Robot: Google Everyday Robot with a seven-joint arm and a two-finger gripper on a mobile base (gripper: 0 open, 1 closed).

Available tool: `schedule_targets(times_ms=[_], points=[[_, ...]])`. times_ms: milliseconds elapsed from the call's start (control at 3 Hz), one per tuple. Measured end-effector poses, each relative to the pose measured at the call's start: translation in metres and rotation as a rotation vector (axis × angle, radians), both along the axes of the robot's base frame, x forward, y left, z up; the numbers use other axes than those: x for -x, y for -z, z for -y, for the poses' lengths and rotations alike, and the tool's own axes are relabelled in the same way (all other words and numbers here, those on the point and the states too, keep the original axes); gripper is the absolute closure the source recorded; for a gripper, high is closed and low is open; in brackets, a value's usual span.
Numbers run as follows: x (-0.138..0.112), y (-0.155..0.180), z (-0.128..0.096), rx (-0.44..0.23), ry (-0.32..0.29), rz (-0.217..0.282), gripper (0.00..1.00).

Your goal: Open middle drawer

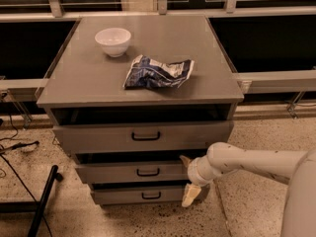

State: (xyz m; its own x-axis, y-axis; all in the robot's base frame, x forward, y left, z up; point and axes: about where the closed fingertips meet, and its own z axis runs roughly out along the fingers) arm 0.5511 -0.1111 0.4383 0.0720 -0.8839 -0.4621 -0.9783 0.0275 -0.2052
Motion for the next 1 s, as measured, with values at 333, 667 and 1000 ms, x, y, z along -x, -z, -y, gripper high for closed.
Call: schedule_targets(times_ms=[333, 667, 1000], points=[[0.001, 0.007, 0.001, 0.009, 0.0, -0.022, 0.0], [0.004, 0.01, 0.003, 0.019, -0.001, -0.048, 0.0], [0.012, 0.009, 0.005, 0.039, -0.012, -0.095, 0.0]])
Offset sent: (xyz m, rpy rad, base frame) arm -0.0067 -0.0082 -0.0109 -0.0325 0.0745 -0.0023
